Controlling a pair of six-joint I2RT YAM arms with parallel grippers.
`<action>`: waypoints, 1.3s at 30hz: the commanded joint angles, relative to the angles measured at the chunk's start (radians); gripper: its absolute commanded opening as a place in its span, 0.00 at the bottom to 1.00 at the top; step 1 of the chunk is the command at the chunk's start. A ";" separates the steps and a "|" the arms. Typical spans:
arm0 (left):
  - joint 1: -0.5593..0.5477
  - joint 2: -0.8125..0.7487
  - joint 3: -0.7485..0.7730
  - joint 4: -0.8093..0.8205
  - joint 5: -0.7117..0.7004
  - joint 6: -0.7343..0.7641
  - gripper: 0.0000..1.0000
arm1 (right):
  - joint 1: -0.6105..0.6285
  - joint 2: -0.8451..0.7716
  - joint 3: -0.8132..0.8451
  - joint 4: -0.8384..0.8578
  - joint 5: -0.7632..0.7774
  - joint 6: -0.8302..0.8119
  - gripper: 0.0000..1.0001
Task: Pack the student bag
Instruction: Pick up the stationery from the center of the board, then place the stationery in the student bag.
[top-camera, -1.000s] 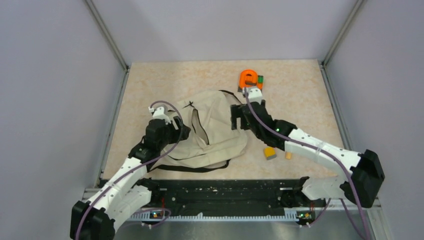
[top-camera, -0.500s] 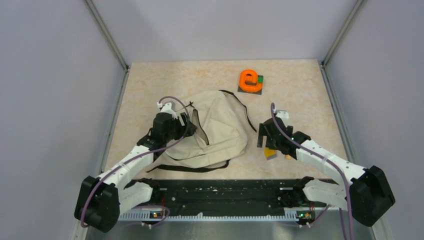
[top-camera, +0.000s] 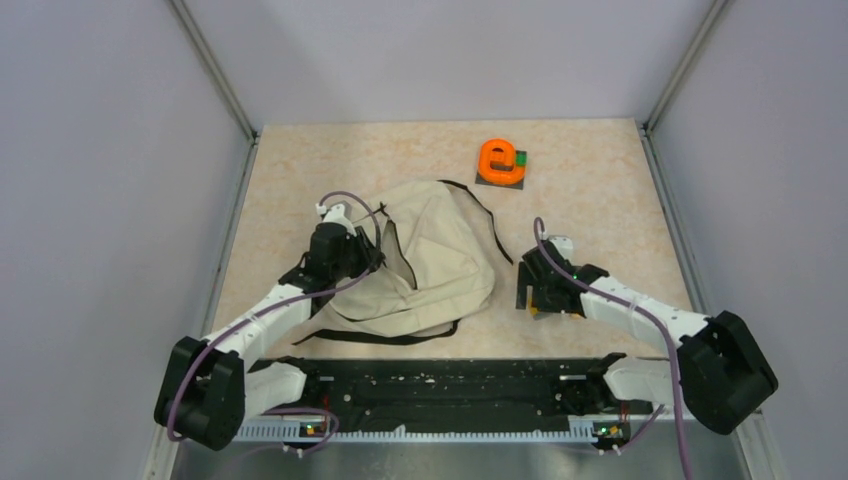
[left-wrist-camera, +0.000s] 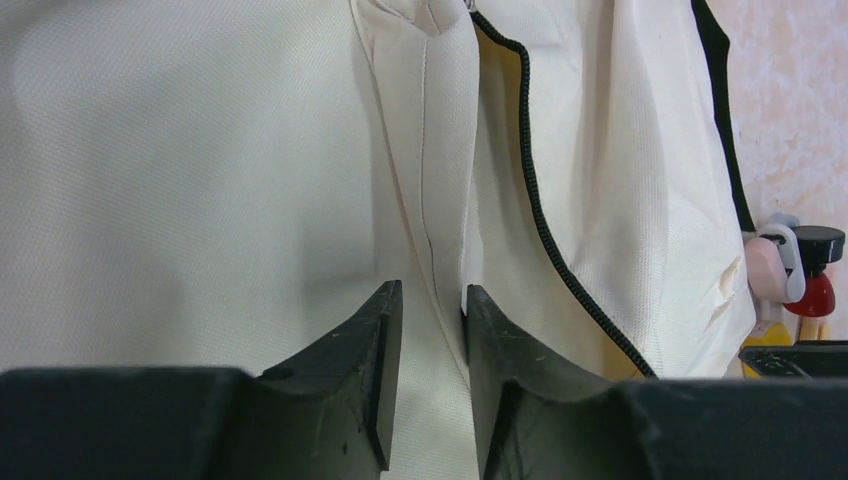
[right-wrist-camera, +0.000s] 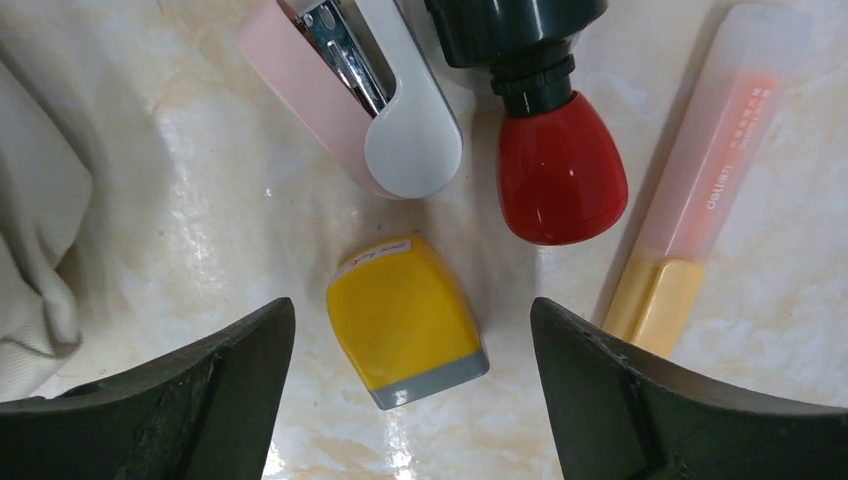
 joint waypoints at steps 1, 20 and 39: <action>0.012 0.004 -0.010 0.046 -0.037 0.007 0.31 | -0.014 0.056 0.001 0.028 -0.024 0.005 0.84; 0.025 -0.083 -0.114 0.073 -0.024 -0.041 0.00 | 0.077 -0.055 0.159 0.028 -0.133 -0.094 0.00; 0.033 -0.128 -0.159 0.140 0.044 -0.080 0.00 | 0.498 0.525 0.808 0.312 -0.355 -0.406 0.00</action>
